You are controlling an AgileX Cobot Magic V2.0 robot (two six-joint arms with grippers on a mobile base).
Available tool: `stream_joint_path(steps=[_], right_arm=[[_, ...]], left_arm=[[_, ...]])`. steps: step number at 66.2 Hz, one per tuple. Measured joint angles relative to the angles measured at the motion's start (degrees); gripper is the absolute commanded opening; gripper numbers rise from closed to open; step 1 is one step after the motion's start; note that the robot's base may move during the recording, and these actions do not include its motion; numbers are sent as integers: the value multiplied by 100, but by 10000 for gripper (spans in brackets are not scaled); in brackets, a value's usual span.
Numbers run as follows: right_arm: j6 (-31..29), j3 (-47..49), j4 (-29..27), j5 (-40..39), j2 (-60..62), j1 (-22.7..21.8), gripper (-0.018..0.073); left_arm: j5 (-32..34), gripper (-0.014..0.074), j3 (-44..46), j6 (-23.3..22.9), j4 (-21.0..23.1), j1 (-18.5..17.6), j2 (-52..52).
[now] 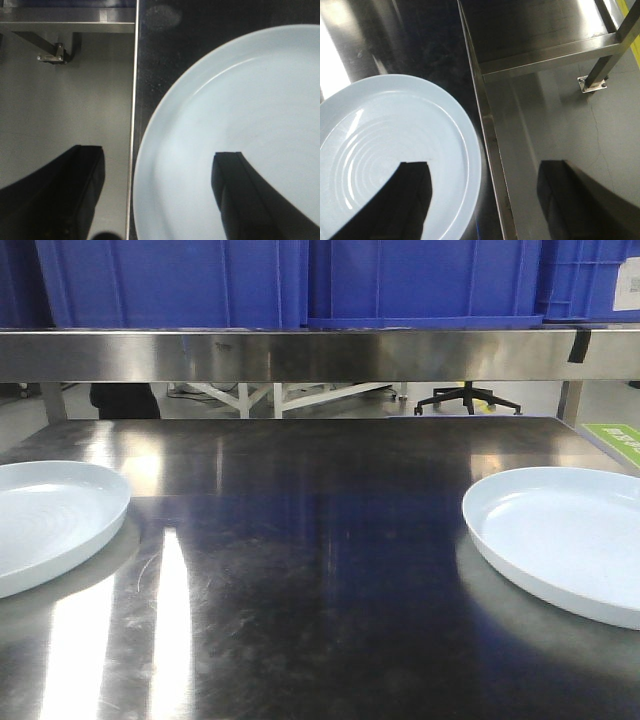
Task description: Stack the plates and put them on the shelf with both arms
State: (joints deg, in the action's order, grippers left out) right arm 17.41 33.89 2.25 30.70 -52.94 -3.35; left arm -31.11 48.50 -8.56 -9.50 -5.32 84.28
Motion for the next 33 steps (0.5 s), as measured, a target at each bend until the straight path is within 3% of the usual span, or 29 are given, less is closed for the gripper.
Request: stream_joint_path(steps=[33], right_arm=[[0,0,0,0,0,0,558]], left_arm=[[94,510,10,0,14,399,0]])
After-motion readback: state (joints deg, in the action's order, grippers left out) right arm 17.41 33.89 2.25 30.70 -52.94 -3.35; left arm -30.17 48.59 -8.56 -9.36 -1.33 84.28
